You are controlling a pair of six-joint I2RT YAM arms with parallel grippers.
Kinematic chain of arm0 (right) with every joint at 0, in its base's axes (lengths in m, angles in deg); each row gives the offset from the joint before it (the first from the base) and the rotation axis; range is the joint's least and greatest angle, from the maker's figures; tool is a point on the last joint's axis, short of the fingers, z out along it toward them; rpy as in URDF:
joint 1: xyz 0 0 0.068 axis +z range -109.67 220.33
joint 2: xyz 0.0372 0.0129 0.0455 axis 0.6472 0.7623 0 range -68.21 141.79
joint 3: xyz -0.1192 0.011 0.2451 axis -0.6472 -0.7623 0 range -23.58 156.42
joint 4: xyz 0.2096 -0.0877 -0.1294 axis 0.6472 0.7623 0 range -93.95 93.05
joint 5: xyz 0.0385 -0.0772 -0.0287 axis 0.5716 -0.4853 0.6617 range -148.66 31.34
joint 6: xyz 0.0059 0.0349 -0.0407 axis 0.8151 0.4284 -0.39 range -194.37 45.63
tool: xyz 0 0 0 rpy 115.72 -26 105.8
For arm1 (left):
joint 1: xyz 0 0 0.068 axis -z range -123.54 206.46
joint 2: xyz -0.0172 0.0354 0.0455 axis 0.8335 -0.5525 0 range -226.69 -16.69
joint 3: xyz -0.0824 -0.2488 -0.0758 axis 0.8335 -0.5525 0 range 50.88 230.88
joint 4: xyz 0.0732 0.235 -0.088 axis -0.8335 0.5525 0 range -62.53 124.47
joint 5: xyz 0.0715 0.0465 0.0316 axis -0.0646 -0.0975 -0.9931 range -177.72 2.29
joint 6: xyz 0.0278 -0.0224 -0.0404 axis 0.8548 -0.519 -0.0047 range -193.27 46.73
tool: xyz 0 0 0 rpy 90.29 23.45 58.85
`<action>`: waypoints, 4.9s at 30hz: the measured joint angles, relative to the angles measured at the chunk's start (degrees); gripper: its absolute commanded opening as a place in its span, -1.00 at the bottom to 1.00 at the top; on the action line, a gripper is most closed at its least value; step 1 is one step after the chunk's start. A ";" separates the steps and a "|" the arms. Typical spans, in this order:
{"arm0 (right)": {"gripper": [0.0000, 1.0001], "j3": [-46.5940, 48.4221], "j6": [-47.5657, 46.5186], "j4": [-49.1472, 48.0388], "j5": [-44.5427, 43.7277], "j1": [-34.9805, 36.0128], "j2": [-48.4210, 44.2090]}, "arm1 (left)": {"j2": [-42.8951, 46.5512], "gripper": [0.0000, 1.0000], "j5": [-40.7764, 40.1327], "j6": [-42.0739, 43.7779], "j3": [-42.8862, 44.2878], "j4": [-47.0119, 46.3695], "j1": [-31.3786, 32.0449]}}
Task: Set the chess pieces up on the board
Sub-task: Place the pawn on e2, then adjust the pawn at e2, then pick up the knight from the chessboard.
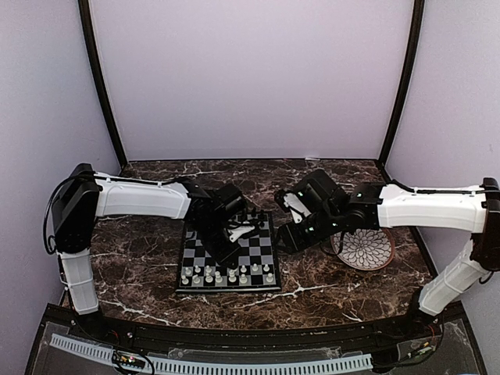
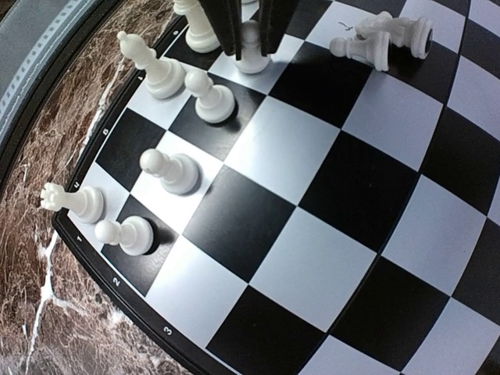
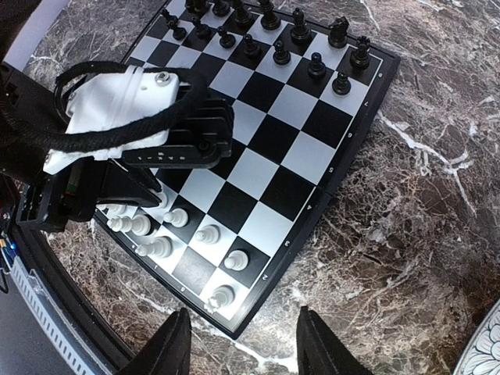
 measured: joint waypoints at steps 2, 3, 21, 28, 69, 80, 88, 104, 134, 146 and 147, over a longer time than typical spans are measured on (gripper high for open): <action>-0.05 0.02 -0.11 0.00 0.00 0.00 0.22 | -0.02 -0.78 -0.22 0.17 0.17 0.33 0.09; -0.04 0.02 -0.15 0.02 0.00 0.00 0.35 | -0.04 -0.77 -0.37 0.24 0.20 0.39 0.09; -0.03 2.19 -1.79 0.22 0.00 0.00 3.08 | -0.52 -0.63 -0.70 2.08 1.57 2.36 0.24; -0.03 2.99 -2.34 0.33 0.00 0.00 3.76 | -0.50 -0.61 0.39 2.84 2.47 2.43 0.24; -0.03 3.10 -2.78 0.39 1.33 0.00 4.11 | -3.87 -0.86 0.24 -1.73 5.55 3.93 0.24; -0.03 3.10 -2.71 0.39 1.36 0.00 4.11 | -3.85 -0.72 -1.38 -2.19 5.79 5.05 0.22; -0.02 2.97 -2.60 0.39 1.36 0.00 4.11 | -2.25 -0.50 -6.43 -7.65 10.03 5.42 -2.05; -0.03 2.34 -2.14 0.28 1.36 0.00 4.11 | -1.75 -0.39 -8.07 -14.23 8.61 9.75 -6.88; -0.02 1.79 -1.55 0.20 1.40 0.00 4.02 | -2.82 -0.53 -4.92 -18.73 3.39 8.52 -8.07; -0.03 1.60 -1.62 0.13 1.64 0.00 4.02 | -2.58 -0.95 -5.14 -18.27 3.04 8.26 -8.07; -0.03 1.60 -1.66 0.13 1.64 0.00 4.02 | -2.54 -0.96 -5.20 -17.92 3.04 8.31 -8.07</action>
